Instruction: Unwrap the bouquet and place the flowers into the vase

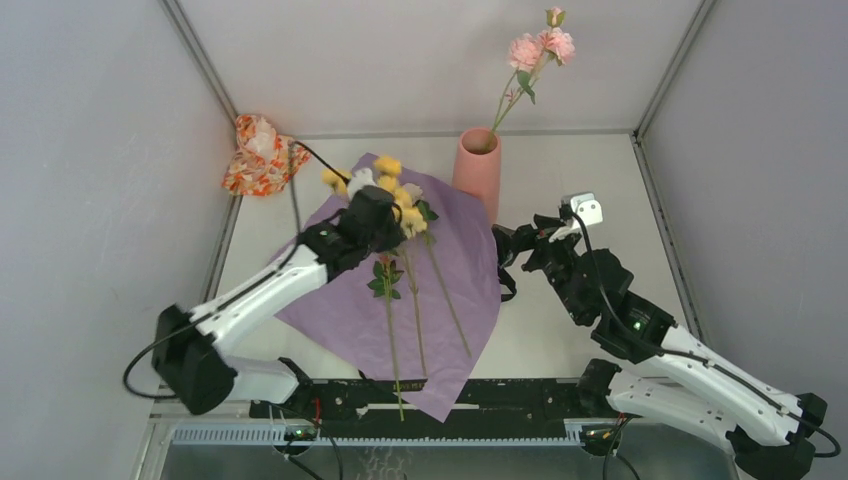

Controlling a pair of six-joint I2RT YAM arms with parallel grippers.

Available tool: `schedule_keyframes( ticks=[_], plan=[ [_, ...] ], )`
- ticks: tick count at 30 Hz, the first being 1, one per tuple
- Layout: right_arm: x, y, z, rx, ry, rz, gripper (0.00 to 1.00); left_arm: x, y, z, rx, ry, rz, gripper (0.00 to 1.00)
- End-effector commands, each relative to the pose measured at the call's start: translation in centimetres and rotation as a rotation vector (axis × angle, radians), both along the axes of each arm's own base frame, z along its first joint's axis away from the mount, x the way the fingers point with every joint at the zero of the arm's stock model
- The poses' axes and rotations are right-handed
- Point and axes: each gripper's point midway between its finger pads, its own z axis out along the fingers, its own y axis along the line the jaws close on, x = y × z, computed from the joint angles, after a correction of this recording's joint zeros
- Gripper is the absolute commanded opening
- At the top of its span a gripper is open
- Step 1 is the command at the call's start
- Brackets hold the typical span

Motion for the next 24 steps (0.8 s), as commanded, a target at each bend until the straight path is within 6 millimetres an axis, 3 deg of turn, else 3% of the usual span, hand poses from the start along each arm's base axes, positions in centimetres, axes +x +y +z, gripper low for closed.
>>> schedule_keyframes(
  ticks=[1,6,8,11,18,24],
  plan=[
    [-0.9,-0.2,1.7,0.108,-0.039,0.019,0.93,1.2,3.6,13.0,-0.007,-0.342,0.056,0.00],
    [-1.7,-0.3,1.3,0.142,-0.041,0.041,0.93,0.4,6.2,25.1,-0.073,-0.692,0.070,0.00],
    [-2.1,0.0,0.9,0.156,-0.031,0.058,0.93,-0.1,6.3,30.5,-0.124,-0.859,0.047,0.00],
    [-2.7,0.7,-0.2,0.163,-0.012,0.090,0.92,-0.8,5.8,36.5,-0.171,-1.065,-0.004,0.00],
    [-3.7,1.6,-1.9,0.148,0.001,0.119,0.92,0.6,2.2,45.1,-0.162,-1.273,-0.096,0.00],
    [-3.8,1.2,-2.2,0.132,-0.001,0.109,0.92,3.0,-1.5,49.0,-0.115,-1.363,-0.154,0.00]
  ],
)
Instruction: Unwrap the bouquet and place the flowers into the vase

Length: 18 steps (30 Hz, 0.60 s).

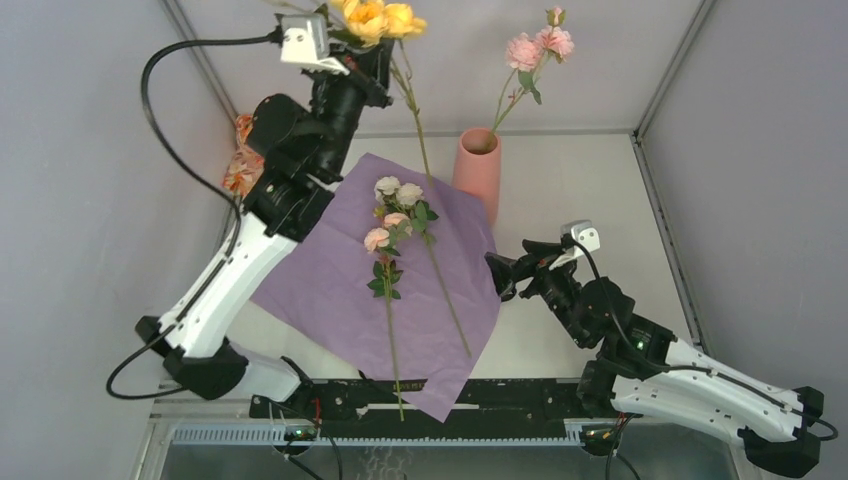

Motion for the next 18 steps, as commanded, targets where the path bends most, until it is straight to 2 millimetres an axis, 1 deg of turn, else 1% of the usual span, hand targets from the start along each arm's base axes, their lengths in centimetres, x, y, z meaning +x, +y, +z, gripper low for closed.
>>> schedule_keyframes(
  ticks=[1,4,5,10,15,18],
  plan=[
    [0.0,-0.4,1.2,0.049,-0.023,-0.021,0.92,0.3,-2.3,4.8,0.054,-0.165,-0.019,0.00],
    [0.1,-0.8,1.0,0.036,-0.023,-0.037,0.92,1.8,-4.4,5.3,0.069,-0.193,-0.023,0.00],
    [0.1,-0.9,0.8,0.034,-0.023,-0.042,0.92,2.5,-5.2,5.2,0.073,-0.195,-0.028,0.00],
    [0.1,-1.3,0.4,0.034,-0.024,-0.055,0.92,4.7,-8.0,5.6,0.096,-0.234,-0.043,0.00],
    [0.1,-1.6,0.3,0.028,-0.041,-0.063,0.92,6.4,-9.8,5.4,0.115,-0.272,-0.034,0.00],
    [0.3,-1.7,0.5,0.011,-0.059,-0.067,0.93,6.9,-10.3,5.4,0.087,-0.291,-0.047,0.00]
  ],
)
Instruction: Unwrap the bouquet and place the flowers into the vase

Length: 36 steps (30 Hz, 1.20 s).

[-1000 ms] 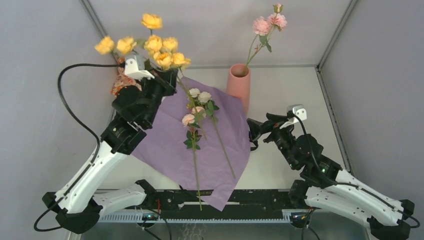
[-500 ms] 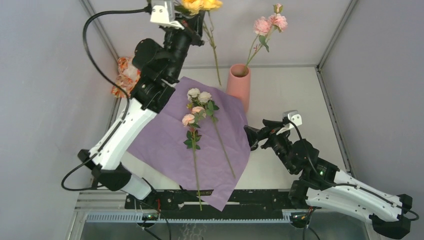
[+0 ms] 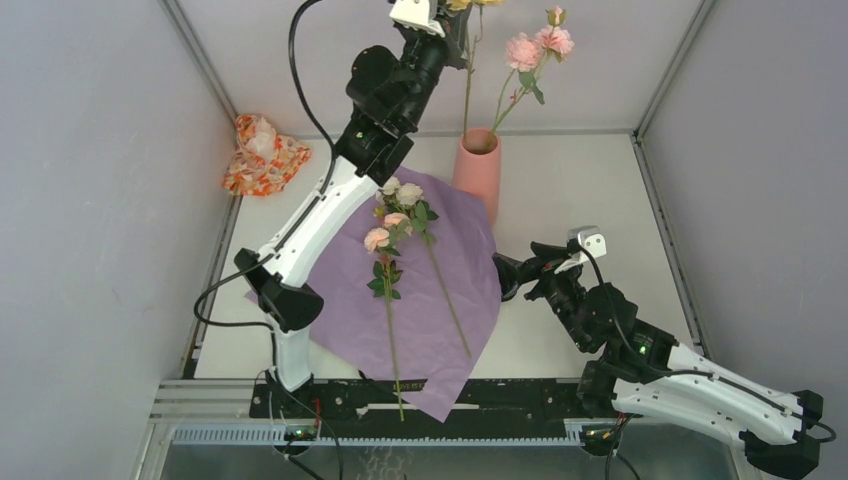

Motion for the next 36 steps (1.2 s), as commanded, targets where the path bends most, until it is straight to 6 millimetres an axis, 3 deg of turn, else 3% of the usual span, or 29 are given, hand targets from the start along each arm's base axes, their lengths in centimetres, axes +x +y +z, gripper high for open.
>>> schedule_keyframes(
  ticks=[1,6,8,17,19,25,28,33,34,36],
  plan=[
    [0.2,-0.1,1.4,0.010,-0.052,-0.010,0.93,-1.7,0.9,4.5,-0.084,-0.141,-0.026,0.00],
    [0.2,0.1,1.4,-0.005,-0.059,-0.002,0.93,-1.0,0.0,3.4,-0.097,-0.135,-0.048,0.00],
    [0.2,0.1,1.2,-0.008,-0.052,0.003,0.93,-0.5,-0.7,1.9,-0.104,-0.100,-0.065,0.00],
    [-0.4,-0.5,0.7,0.019,-0.039,0.008,0.93,1.2,-2.7,-7.7,-0.102,0.109,-0.097,0.02],
    [-0.5,-0.7,0.6,0.024,-0.033,0.007,0.93,1.3,-2.5,-9.2,-0.110,0.148,-0.089,0.08],
    [-0.9,-1.2,0.9,0.056,-0.033,0.013,0.93,0.2,-2.2,-12.2,-0.069,0.228,-0.116,0.44],
    [-1.2,-1.3,1.0,0.070,-0.029,0.026,0.93,-0.4,-1.8,-14.0,-0.032,0.283,-0.112,0.56],
    [-1.8,-0.5,1.2,0.075,-0.032,0.079,0.95,-2.4,-0.8,-17.7,0.016,0.372,-0.145,0.61],
    [-1.9,-0.4,1.3,0.073,-0.030,0.082,0.95,-3.0,-0.5,-19.2,0.025,0.402,-0.148,0.61],
    [-1.9,-0.1,1.5,0.069,-0.026,0.088,0.96,-4.3,0.8,-19.5,0.004,0.415,-0.149,0.60]
  ],
)
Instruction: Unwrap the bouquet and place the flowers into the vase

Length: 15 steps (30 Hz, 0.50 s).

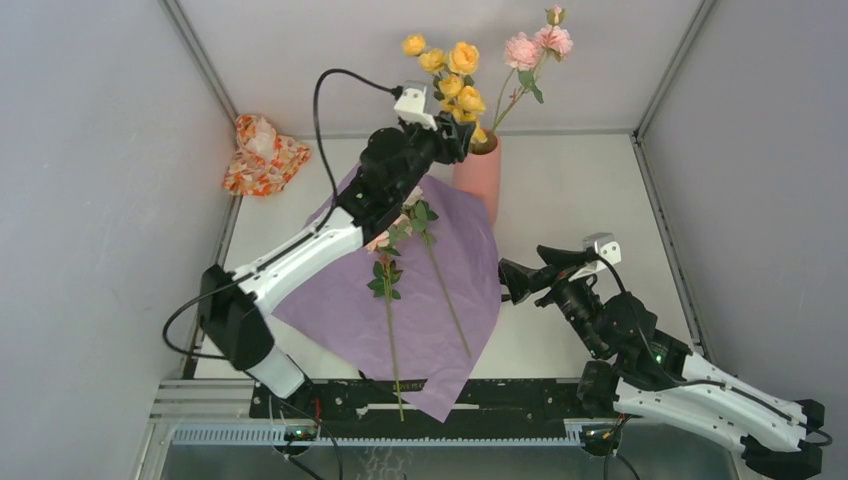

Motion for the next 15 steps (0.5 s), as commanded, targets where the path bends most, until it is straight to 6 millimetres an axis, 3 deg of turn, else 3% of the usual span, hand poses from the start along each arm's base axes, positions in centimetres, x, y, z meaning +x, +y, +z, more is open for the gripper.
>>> schedule_keyframes(
  ticks=[1,7,10,15],
  plan=[
    [-0.5,1.2,0.6,0.011,0.011,0.049,0.96,-3.7,2.5,-0.4,-0.057,0.036,-0.022,0.61],
    [-0.9,3.1,2.0,-0.025,0.005,0.101,0.96,-9.2,8.5,0.8,-0.113,0.046,0.054,0.61],
    [-1.1,5.1,2.2,-0.079,0.020,0.141,0.96,-11.8,11.7,-0.2,-0.110,0.092,0.116,0.60],
    [-1.1,10.4,1.1,-0.187,0.082,0.202,0.97,-14.8,17.1,-3.1,-0.162,0.203,0.249,0.58]
  ],
)
